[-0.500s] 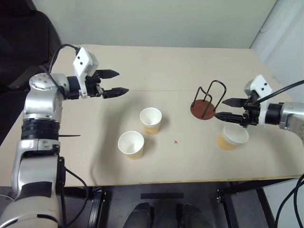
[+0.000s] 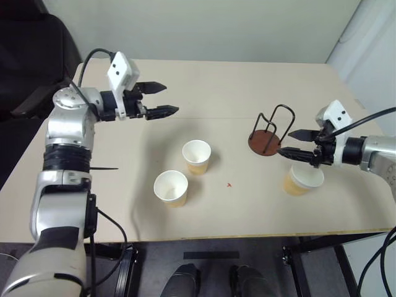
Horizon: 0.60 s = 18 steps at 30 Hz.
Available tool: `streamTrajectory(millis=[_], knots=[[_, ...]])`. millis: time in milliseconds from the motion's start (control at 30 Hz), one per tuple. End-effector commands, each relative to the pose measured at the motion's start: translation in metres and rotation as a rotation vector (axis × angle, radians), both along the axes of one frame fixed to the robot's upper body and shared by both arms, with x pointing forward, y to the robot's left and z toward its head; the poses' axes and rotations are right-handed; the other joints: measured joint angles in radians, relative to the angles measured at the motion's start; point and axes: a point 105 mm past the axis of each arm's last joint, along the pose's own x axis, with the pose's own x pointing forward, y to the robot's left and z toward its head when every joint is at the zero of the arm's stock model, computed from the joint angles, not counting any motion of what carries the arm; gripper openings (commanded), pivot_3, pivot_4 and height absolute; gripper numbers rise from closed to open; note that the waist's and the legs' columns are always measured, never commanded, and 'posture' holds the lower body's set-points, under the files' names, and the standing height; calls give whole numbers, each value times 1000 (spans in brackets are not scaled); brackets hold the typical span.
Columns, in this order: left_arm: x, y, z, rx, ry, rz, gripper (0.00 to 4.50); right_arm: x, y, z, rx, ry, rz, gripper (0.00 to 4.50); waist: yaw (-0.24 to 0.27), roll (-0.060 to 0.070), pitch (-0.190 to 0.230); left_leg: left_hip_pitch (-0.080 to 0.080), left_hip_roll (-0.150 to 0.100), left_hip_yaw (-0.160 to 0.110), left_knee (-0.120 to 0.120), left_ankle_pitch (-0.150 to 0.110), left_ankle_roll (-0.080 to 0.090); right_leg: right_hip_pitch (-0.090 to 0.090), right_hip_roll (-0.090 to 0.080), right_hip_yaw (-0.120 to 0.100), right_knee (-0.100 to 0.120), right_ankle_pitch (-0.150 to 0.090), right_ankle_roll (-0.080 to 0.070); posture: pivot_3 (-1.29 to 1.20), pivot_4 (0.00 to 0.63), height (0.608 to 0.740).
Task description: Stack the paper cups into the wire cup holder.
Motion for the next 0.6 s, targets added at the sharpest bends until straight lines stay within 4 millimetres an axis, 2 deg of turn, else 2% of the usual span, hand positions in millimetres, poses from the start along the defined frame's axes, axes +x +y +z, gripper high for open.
streamTrajectory(millis=[33, 167, 600], knots=[[0, -11, 12, 0, -58, -40, 4124, 1, -11, 22, -10, -99, -56, 3422, 1, 0, 0, 0, 0, 0, 0, 0, 0, 0, 0, 0, 0, 0, 0, 0, 150, 740], [-2, -22, 9, 3, -45, -99, 4124, 4, -11, 21, -2, -99, -72, 3422, -1, 0, 0, 0, 0, 0, 0, 0, 0, 0, 0, 0, 0, 0, 0, 0, 150, 740], [-22, -40, -12, 14, 67, -264, 4124, 16, -9, 21, -4, -100, -95, 3422, -1, 0, 0, 0, 0, 0, 0, 0, 0, 0, 0, 0, 0, 0, 0, 0, 150, 740]])
